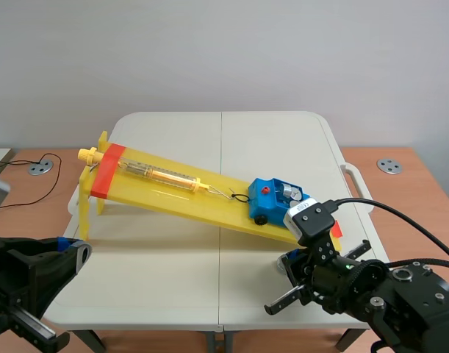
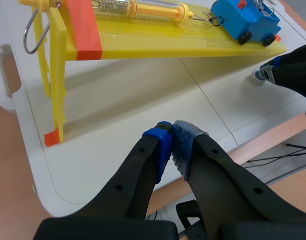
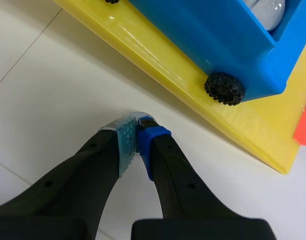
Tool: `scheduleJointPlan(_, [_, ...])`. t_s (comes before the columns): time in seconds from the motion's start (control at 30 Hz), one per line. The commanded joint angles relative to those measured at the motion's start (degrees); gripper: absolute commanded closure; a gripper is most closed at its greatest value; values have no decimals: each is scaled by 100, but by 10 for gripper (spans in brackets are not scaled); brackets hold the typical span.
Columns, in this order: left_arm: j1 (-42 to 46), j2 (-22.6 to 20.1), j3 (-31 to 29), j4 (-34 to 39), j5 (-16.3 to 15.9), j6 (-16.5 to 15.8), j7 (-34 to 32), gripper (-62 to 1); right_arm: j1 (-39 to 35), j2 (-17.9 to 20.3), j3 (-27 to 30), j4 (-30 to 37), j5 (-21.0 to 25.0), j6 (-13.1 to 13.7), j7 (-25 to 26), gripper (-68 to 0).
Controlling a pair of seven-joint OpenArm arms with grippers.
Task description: Place the four metal weights on the blue cart on the ramp.
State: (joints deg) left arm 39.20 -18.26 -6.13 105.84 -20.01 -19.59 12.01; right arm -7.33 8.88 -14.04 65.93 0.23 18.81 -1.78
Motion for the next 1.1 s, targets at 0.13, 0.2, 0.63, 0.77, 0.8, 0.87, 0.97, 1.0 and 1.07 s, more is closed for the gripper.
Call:
scheduleJointPlan(0.13, [-35, 46, -74, 354, -426, -118, -601, -51, 350, -31, 109, 116, 166, -74, 85, -7])
scheduleJointPlan(0.2, [-35, 46, -74, 354, -426, -118, -603, -51, 308, 28, 111, 186, 190, 31, 85, -8])
scheduleJointPlan(0.63, [-35, 46, -74, 354, -426, -118, -614, -51, -1045, 929, 356, 2227, 870, 55, -20, -8])
scheduleJointPlan(0.77, [-35, 46, -74, 354, -426, -118, -614, -51, -1445, 1073, 684, 2929, 1204, 68, -212, -8])
scheduleJointPlan(0.8, [-35, 46, -74, 354, -426, -118, -614, -51, -1528, 1088, 791, 3099, 1305, 76, -247, -8])
scheduleJointPlan(0.87, [-35, 46, -74, 354, -426, -118, -614, -51, -1665, 1095, 1014, 3442, 1519, 118, -378, -8])
scheduleJointPlan(0.97, [-35, 46, -74, 354, -426, -118, -614, -51, -1781, 1095, 1325, 3915, 1838, 225, -566, -8])
scheduleJointPlan(1.0, [-35, 46, -74, 354, -426, -118, -614, -51, -1797, 1095, 1405, 4057, 1921, 223, -638, -8])
scheduleJointPlan(1.07, [-35, 46, -74, 354, -426, -118, -614, -51, -1792, 1093, 1552, 4295, 2039, 223, -763, -8])
